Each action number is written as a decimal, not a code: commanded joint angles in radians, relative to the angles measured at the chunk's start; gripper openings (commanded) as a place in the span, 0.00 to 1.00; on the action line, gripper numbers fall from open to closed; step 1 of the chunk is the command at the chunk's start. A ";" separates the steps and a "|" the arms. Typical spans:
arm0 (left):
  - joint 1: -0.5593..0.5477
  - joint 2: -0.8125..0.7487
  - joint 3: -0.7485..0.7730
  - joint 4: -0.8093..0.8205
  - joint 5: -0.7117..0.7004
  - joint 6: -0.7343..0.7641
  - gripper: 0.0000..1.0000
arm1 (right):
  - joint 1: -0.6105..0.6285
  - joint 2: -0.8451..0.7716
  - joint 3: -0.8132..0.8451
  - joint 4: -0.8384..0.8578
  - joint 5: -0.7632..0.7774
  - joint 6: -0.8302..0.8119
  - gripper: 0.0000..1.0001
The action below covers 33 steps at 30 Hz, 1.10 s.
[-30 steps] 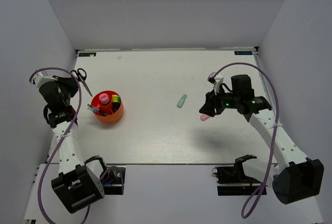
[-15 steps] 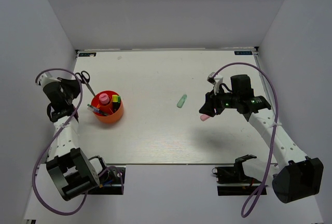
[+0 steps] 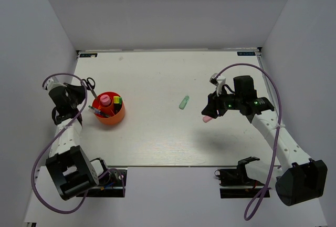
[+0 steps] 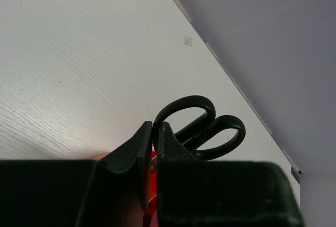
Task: Sort the stationery into containers
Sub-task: Place the scissors in the storage box.
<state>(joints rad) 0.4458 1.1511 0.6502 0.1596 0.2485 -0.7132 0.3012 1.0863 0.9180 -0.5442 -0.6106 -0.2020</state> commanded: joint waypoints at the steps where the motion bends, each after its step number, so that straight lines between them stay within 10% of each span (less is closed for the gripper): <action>1: -0.021 -0.031 -0.034 0.020 -0.020 0.034 0.00 | -0.007 -0.008 -0.008 0.006 -0.029 -0.014 0.50; 8: -0.035 -0.025 -0.041 -0.011 -0.034 0.044 0.07 | -0.007 -0.023 -0.007 0.003 -0.029 -0.016 0.54; 14: -0.035 -0.039 -0.024 -0.054 -0.041 0.057 0.38 | -0.008 -0.020 -0.005 -0.002 -0.034 -0.019 0.59; 20: -0.033 -0.063 0.005 -0.104 -0.049 0.069 0.50 | -0.007 -0.025 -0.005 0.000 -0.034 -0.017 0.61; 28: -0.027 -0.139 0.060 -0.155 -0.052 0.072 0.43 | -0.005 -0.022 -0.005 0.000 -0.029 -0.016 0.61; 33: -0.039 -0.214 0.117 -0.203 -0.014 0.051 0.13 | -0.010 -0.020 -0.008 0.013 -0.005 -0.010 0.61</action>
<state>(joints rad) 0.4152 0.9977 0.7120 -0.0082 0.2054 -0.6571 0.2966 1.0851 0.9180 -0.5495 -0.6159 -0.2134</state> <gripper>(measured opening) 0.172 0.613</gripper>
